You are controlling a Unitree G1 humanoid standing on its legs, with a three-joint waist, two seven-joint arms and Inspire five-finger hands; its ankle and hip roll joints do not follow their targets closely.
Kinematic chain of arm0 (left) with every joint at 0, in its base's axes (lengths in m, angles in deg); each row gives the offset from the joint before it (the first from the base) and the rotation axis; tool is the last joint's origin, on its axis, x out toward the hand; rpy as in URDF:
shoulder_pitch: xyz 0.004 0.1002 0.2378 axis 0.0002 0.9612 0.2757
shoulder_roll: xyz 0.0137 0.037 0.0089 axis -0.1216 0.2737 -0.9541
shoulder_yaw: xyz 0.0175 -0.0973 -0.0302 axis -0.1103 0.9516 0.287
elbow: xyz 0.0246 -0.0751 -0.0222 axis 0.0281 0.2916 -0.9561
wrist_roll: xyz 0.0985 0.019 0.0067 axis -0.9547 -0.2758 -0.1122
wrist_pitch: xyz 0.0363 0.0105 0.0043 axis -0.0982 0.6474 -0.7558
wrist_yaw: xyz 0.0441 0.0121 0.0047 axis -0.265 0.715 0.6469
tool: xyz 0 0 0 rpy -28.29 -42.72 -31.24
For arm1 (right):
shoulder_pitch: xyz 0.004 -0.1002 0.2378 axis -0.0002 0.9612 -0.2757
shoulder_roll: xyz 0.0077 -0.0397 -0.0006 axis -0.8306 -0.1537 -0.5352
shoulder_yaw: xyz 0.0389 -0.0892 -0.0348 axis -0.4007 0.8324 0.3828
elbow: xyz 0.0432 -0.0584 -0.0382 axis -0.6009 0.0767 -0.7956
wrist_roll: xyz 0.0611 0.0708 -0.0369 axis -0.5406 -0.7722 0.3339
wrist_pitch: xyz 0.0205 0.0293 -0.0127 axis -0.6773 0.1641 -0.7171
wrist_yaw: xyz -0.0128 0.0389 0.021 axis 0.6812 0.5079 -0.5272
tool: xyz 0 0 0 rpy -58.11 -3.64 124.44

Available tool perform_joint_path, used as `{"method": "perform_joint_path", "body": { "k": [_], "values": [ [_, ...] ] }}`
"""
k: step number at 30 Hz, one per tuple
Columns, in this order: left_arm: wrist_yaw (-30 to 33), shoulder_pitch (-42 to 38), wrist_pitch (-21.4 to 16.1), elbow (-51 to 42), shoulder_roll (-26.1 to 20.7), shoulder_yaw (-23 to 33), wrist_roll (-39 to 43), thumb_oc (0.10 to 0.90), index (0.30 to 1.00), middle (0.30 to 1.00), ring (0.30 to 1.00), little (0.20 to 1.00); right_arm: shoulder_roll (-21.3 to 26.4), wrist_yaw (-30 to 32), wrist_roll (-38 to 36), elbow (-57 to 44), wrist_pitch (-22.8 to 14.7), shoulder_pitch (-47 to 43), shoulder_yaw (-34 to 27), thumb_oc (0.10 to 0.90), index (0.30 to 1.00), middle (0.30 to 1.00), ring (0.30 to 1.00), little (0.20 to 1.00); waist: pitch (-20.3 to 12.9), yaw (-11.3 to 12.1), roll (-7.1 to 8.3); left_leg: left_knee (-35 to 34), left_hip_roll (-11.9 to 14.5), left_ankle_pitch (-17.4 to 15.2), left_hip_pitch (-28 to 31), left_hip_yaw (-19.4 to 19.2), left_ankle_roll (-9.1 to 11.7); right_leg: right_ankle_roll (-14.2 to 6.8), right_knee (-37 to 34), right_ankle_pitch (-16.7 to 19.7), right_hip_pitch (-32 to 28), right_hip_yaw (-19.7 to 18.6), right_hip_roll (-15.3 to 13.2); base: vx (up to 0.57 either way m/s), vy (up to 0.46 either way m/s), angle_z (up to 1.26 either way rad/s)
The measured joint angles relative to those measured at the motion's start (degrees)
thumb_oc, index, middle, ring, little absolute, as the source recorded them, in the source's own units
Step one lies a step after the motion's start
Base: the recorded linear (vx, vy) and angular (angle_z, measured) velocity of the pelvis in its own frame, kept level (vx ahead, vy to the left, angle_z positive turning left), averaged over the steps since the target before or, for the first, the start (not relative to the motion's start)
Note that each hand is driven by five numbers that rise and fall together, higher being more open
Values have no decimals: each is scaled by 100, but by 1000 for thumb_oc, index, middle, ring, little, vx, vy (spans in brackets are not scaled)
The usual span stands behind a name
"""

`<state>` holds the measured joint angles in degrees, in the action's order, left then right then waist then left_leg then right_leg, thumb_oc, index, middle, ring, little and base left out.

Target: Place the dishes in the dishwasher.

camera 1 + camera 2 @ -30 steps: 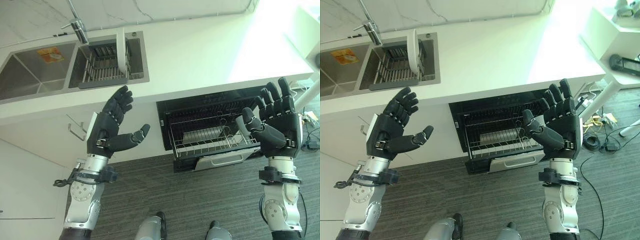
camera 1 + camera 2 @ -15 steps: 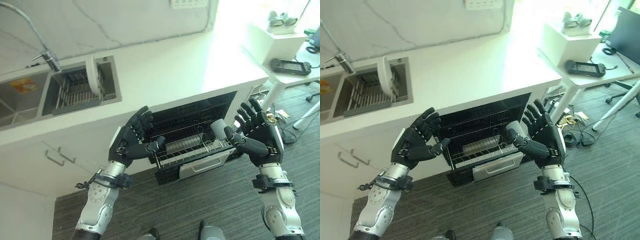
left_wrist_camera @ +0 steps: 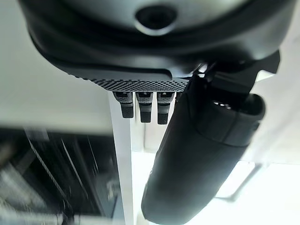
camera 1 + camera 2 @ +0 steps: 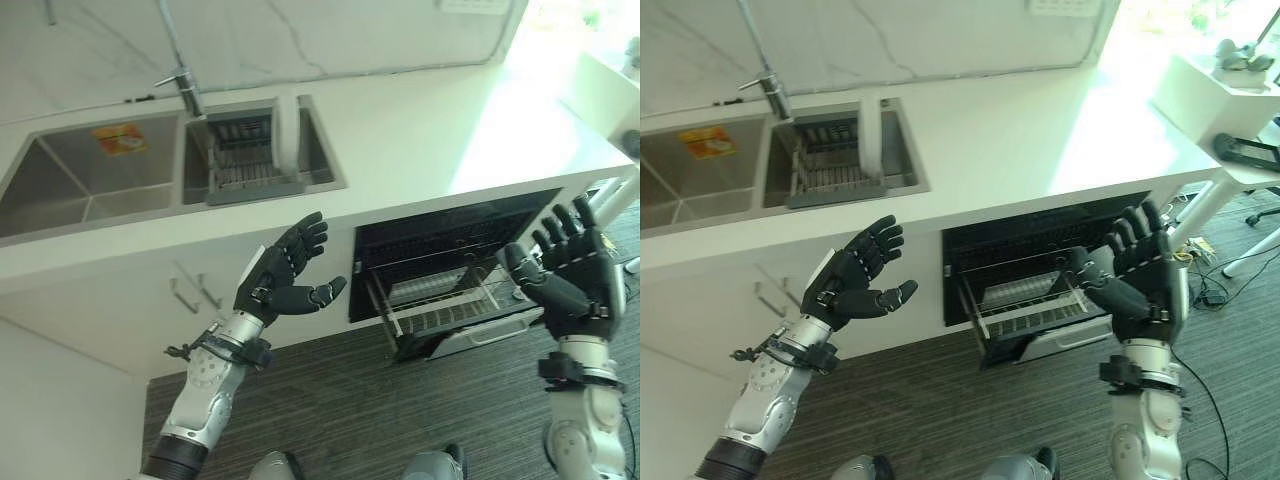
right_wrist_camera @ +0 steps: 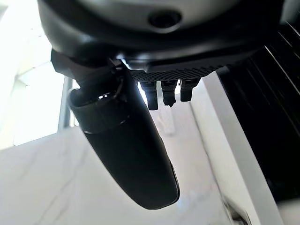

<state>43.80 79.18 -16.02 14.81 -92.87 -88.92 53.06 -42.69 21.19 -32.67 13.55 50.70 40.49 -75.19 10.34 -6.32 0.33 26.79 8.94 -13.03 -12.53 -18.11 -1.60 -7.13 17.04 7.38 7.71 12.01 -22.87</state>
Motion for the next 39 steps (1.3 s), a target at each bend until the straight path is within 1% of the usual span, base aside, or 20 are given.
{"method": "perform_joint_path", "body": {
  "k": [2, 3, 4, 5, 7, 9, 13, 20, 25, 28, 29, 30, 31, 32, 33, 34, 36, 37, 38, 39],
  "values": [
    [55, 55, 71, -2, 20, 255, 4, 800, 900, 900, 900, 900, 4, -77, -2, 0, 76, 22, 32, 800, 900, 900, 900, 900, 5, 18, -77, -433, -91, 137, 194, -56, -185, -41, 444, -746, 93, 190, 810, 68, 100, -15],
    [93, 91, 96, 10, 48, 360, 2, 800, 900, 900, 900, 900, 0, -78, -2, 0, 113, -10, 41, 800, 900, 900, 900, 900, 14, 36, -80, -613, -105, 173, 329, -85, -238, 70, 548, -1093, 82, 324, 1138, 115, -7, -13],
    [117, 104, 128, -14, 63, 475, -62, 800, 900, 900, 900, 900, 15, -132, -2, 0, 135, -63, 52, 800, 900, 900, 900, 900, -5, 116, 61, -881, -260, 229, 558, -211, -240, 402, 596, -1507, 104, 716, 1900, 123, -31, -13],
    [115, 103, 138, -16, 78, 457, -69, 800, 900, 900, 900, 900, 29, -132, -2, 3, 134, -96, 53, 800, 900, 900, 900, 900, -10, 124, 134, -902, -374, 220, 566, -254, -244, 502, 519, -1554, 138, 802, 1985, 119, -39, -13],
    [67, 71, 227, 4, 83, 350, -214, 800, 900, 900, 900, 900, 216, -130, -7, 131, 119, -158, 57, 800, 900, 900, 900, 900, -22, 166, 262, -1052, -691, 254, 625, -208, -324, 724, 376, -1697, 205, 397, 2006, 11, -7, 12],
    [-185, 293, 351, -44, 85, 283, -282, 800, 900, 900, 900, 900, 373, -122, -84, 298, 166, -212, 51, 800, 900, 900, 900, 900, -25, 182, 185, -1069, -809, 276, 628, -203, -350, 887, 124, -1676, 131, 413, 1937, 29, -4, 17],
    [-443, 907, 349, -131, 65, 315, -282, 800, 900, 900, 900, 900, 373, -159, -252, 299, 155, -207, 50, 800, 900, 900, 900, 900, -24, 197, 64, -1170, -835, 277, 649, -192, -351, 873, 159, -1745, 169, 387, 1947, 67, -11, -3],
    [-1248, 741, 378, -181, 63, 265, -274, 800, 900, 900, 900, 900, 376, -258, -256, 300, 155, -207, 48, 800, 900, 900, 900, 900, -106, 181, -130, -1227, -840, 284, 672, -191, -340, 887, 294, -1874, 226, 395, 1935, 57, -42, 0],
    [-2109, 831, 818, -37, -98, -596, -842, 800, 900, 900, 900, 900, 395, -368, -290, 371, 140, -199, 44, 800, 900, 900, 900, 900, -132, 105, -175, -1252, -812, 303, 695, -186, -310, 917, 293, -1902, 194, 379, 1969, 40, -61, -4],
    [-1699, 898, 1040, 2488, 144, -1125, -1416, 800, 900, 900, 900, 900, 610, -518, -447, 672, 144, -172, 48, 800, 900, 900, 900, 900, -158, -2, -205, -1403, -820, 344, 871, -217, -229, 896, 281, -1964, 104, 278, 2026, 68, -143, -9],
    [-1074, 914, 1248, 3935, 344, -1131, -1832, 800, 900, 900, 900, 900, 750, -530, -458, 671, 149, -162, 35, 800, 900, 900, 900, 900, -163, -105, -147, -1426, -801, 378, 890, -218, -179, 932, 257, -1974, 112, 272, 2064, 81, -271, -12],
    [-687, 997, 1310, 4751, 447, -1026, -2001, 800, 900, 900, 900, 900, 914, -534, -503, 669, 150, -169, 30, 800, 900, 900, 900, 900, -161, -128, -88, -1443, -797, 412, 915, -217, -127, 980, 252, -2007, 118, 256, 2079, 93, -316, -16],
    [-82, 787, 996, 6072, 1039, 97, -1906, 800, 900, 900, 900, 900, 983, -480, -633, 685, 205, -175, 40, 800, 900, 900, 900, 900, -155, 41, 159, -1244, -874, 609, 939, -161, 203, 1188, 375, -2140, 107, 102, 1976, 139, -338, -34],
    [223, 394, 806, 6899, 1144, 1017, -1901, 800, 900, 900, 900, 900, 981, -479, -658, 621, 270, -250, 197, 800, 900, 900, 900, 900, -204, 212, 491, 267, -825, 932, 263, 288, 727, 1378, 493, -2093, 101, -106, 1955, 161, -205, -35],
    [428, 242, 738, 7004, 1164, 1164, -1908, 800, 900, 900, 900, 900, 975, -490, -658, 596, 270, -350, 236, 800, 900, 900, 900, 900, -220, 323, 499, 1223, -676, 1228, -248, 498, 893, 1434, 502, -2098, 65, -173, 1978, 338, 48, -58],
    [594, 239, 863, 6372, 1094, 1094, -2029, 800, 900, 900, 900, 900, 740, -474, -657, 701, 283, -684, 303, 800, 900, 900, 900, 900, -153, 407, 411, 2018, -404, 1140, -1003, 601, 546, 1313, 335, -2054, -73, -310, 2285, 300, 163, -53],
    [667, 274, 998, 6054, 1028, 645, -2414, 800, 900, 900, 900, 900, 675, -427, -642, 695, 310, -784, 494, 800, 900, 900, 900, 900, -174, 428, 319, 413, -686, 928, -858, 630, 317, 1063, 20, -1991, -223, -438, 2372, 231, 164, -86],
    [711, 342, 1103, 6014, 1169, 538, -2525, 800, 900, 900, 900, 900, 727, -396, -585, 664, 381, -964, 644, 800, 900, 900, 900, 900, -143, 531, 57, -745, -627, 986, -644, 754, 352, 1030, 253, -2150, -170, -261, 2370, 272, 150, -139],
    [748, 381, 1142, 5917, 1305, 703, -2452, 800, 900, 900, 900, 900, 772, -366, -483, 590, 407, -1100, 690, 800, 900, 900, 900, 900, -48, 555, -166, -794, -460, 1027, -790, 957, 499, 1261, 183, -2081, -201, -188, 2451, 337, 169, -116],
    [787, 306, 1151, 5922, 1383, 737, -2449, 800, 900, 900, 900, 900, 753, -275, -450, 579, 417, -1068, 684, 800, 900, 900, 900, 900, 46, 418, -331, -807, -342, 1040, -938, 1230, 509, 1212, 143, -2120, -309, -143, 2624, 278, 148, -50]
  ]
}}
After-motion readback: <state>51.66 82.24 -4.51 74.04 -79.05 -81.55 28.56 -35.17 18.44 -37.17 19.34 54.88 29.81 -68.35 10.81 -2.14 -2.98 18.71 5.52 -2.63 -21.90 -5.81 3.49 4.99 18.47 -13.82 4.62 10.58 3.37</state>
